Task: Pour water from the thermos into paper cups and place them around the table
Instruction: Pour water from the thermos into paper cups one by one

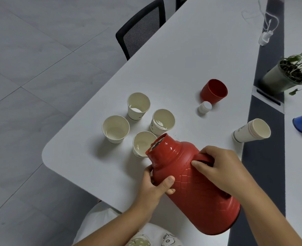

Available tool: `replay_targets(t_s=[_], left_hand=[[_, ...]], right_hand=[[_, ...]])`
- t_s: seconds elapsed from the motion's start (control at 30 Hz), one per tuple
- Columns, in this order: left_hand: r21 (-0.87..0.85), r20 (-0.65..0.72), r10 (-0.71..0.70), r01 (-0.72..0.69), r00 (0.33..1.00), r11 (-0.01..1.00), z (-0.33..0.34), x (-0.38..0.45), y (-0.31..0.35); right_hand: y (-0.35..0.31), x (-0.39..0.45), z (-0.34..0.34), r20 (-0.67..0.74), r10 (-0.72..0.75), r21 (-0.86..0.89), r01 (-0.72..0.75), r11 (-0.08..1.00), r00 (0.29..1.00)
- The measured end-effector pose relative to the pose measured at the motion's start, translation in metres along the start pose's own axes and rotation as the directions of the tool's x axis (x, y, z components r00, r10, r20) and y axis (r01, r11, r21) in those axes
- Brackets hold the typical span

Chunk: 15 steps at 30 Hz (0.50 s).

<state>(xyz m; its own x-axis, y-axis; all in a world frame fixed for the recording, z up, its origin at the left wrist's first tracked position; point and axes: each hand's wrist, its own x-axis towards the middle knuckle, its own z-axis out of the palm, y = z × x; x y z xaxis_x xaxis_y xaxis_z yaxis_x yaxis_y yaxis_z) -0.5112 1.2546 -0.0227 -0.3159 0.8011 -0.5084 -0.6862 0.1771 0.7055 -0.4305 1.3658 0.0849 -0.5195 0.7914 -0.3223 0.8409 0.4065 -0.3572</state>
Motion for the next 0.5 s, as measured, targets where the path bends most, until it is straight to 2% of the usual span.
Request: replay_targets(t_s=[0.5], left_hand=[[-0.011,-0.003,-0.01,0.01,1.0,1.0,-0.0018,-0.0005,-0.0032]], right_hand=[[-0.0002,-0.0015,0.0015,-0.003,0.003,-0.005,-0.003,1.0,1.0]])
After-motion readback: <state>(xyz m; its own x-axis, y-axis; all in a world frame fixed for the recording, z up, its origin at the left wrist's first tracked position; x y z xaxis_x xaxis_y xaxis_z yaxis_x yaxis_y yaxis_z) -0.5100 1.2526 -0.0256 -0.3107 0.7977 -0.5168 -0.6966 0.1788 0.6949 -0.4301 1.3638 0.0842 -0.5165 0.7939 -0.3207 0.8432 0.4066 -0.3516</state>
